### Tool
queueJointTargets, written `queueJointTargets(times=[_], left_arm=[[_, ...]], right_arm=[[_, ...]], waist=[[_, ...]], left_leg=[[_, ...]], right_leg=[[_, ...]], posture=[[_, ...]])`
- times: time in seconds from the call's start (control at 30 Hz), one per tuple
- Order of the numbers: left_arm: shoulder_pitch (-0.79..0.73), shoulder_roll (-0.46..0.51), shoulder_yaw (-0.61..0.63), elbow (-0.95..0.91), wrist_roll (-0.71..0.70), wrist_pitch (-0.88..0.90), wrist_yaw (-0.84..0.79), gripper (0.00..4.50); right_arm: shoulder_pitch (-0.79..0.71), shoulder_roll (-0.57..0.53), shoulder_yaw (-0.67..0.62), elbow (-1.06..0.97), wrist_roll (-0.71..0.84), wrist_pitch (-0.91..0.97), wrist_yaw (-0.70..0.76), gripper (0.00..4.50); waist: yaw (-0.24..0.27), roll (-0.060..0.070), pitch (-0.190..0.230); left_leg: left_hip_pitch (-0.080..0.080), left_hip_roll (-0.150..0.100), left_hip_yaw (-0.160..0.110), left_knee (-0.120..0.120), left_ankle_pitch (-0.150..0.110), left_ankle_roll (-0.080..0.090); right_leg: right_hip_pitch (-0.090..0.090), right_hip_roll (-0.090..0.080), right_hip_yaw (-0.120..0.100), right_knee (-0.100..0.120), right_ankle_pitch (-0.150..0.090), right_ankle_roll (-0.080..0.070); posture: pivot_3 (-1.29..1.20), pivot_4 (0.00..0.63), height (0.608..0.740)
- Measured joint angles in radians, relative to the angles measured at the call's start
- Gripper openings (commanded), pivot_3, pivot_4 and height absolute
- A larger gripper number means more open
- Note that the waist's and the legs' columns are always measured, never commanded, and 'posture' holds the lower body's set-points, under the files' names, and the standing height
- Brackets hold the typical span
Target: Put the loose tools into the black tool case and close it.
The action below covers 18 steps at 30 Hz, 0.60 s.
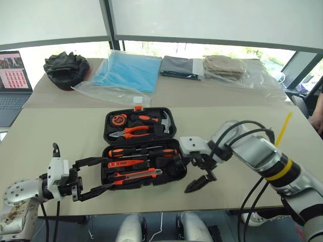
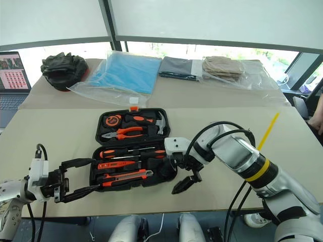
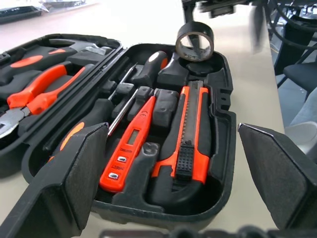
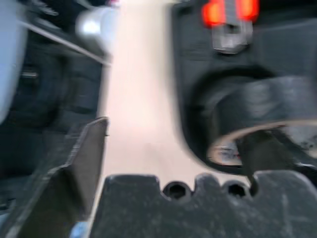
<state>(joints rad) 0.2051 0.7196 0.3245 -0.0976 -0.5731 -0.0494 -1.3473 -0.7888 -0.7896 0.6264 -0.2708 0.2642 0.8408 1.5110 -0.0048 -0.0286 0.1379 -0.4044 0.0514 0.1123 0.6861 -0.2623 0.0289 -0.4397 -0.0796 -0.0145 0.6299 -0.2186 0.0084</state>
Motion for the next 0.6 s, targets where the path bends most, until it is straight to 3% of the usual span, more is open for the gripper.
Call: queueJointTargets(times=[0.33,0.53,0.57,0.6], left_arm=[[0.002,-0.001,0.010,0.028,0.002,-0.015,0.011,4.50],[0.009,-0.027,0.132,0.050,-0.013,0.013,0.162,4.50],[0.007,-0.037,0.156,0.063,-0.013,0.035,0.222,4.50],[0.002,-0.043,0.171,0.075,-0.011,0.062,0.275,4.09]], right_arm=[[0.034,-0.032,-0.094,-0.018,0.129,-0.009,0.029,4.48],[0.148,0.020,-0.354,0.153,0.141,-0.232,-0.114,4.48],[0.157,0.028,-0.382,0.203,0.127,-0.261,-0.151,4.23],[0.163,0.040,-0.403,0.244,0.113,-0.284,-0.179,3.95]], waist=[[-0.004,0.000,0.000],[-0.004,-0.001,0.000],[-0.004,-0.001,0.000],[-0.004,-0.001,0.000]], left_leg=[[0.000,0.000,0.000,0.000,0.000,0.000],[0.002,0.000,0.000,0.000,0.000,0.000],[0.002,0.000,0.000,0.000,0.000,0.000],[0.002,0.000,0.000,0.000,0.000,0.000]], right_leg=[[0.000,-0.001,0.000,0.000,0.000,0.000],[0.002,-0.001,0.000,0.000,0.000,0.000],[0.002,-0.001,0.001,0.000,0.000,0.001],[0.002,0.000,0.001,0.000,0.000,0.001]], posture=[[0.00,0.150,0.740],[0.00,0.150,0.740],[0.00,0.150,0.740],[0.00,0.150,0.740]])
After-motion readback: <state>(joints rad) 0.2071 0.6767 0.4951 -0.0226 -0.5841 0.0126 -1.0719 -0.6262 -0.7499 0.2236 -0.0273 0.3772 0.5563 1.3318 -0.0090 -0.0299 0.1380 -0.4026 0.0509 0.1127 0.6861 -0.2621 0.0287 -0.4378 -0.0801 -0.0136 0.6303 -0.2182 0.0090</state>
